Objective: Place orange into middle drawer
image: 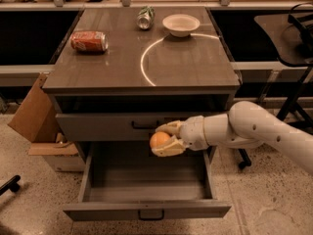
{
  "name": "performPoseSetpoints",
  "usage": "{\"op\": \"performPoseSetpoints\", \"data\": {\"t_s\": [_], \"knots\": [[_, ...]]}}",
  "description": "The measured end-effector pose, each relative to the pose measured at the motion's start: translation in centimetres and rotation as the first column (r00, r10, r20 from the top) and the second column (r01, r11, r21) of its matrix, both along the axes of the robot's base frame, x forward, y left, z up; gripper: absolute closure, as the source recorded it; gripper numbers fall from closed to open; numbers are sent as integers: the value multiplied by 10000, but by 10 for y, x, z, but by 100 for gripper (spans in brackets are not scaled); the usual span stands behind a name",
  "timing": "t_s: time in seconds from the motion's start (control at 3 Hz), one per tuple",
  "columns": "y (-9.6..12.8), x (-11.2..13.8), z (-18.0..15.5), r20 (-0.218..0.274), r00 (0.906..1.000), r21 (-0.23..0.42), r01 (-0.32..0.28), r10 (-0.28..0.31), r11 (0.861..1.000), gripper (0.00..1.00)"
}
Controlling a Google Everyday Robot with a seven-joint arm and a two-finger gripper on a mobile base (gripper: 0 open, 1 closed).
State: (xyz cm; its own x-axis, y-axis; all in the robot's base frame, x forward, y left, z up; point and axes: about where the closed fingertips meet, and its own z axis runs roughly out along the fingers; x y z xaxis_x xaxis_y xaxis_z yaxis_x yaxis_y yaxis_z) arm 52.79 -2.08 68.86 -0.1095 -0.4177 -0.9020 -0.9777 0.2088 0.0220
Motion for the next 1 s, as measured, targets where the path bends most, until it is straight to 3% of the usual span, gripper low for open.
{"op": "performPoseSetpoints", "data": {"t_s": [0.33, 0.67, 1.0], "knots": [[-25, 0, -60, -478, 9985, -421, 239, -259, 9988, 100], [-31, -8, -86, -772, 9942, -1101, 657, -744, 9917, 100], [-30, -9, -89, -793, 9938, -1122, 693, -784, 9913, 100]]}}
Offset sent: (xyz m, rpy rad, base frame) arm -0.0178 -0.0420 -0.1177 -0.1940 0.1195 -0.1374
